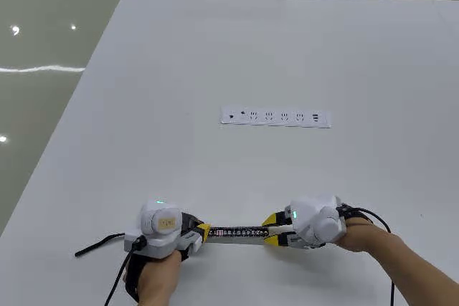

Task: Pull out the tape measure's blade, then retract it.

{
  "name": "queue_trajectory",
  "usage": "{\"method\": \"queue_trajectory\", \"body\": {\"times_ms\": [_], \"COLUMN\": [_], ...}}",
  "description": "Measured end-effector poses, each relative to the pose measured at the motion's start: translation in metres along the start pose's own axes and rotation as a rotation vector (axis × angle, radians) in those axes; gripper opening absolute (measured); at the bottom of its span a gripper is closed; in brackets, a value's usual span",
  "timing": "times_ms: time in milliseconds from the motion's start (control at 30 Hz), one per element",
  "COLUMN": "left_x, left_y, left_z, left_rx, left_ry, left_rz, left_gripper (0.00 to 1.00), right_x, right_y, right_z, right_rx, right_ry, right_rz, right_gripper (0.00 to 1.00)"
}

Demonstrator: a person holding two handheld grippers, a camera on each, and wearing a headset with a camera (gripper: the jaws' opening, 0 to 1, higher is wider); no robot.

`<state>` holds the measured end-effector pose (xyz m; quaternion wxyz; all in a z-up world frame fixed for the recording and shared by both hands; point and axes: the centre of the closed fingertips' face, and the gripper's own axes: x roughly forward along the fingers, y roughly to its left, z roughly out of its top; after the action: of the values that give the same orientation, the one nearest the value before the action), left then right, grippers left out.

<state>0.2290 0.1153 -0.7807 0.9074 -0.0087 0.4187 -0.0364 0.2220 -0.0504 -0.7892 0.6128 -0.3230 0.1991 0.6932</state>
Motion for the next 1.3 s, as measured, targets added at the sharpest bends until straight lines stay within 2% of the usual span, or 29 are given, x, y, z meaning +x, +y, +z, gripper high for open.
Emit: {"method": "queue_trajectory", "body": {"times_ms": [633, 1300], "left_x": [0.005, -0.002], "left_y": [0.003, 0.000], "left_z": [-0.003, -0.001], "left_rx": [0.005, -0.002], "left_ry": [0.008, 0.010], "left_rz": [-0.010, -0.024], "left_gripper": [0.62, 0.62], "right_x": [0.007, 0.014], "right_y": [-0.002, -0.002], "right_z": [0.005, 0.013], "right_rx": [-0.005, -0.009], "right_ry": [-0.007, -0.017], "right_rz": [0.003, 0.009], "right_gripper": [0.14, 0.14]}}
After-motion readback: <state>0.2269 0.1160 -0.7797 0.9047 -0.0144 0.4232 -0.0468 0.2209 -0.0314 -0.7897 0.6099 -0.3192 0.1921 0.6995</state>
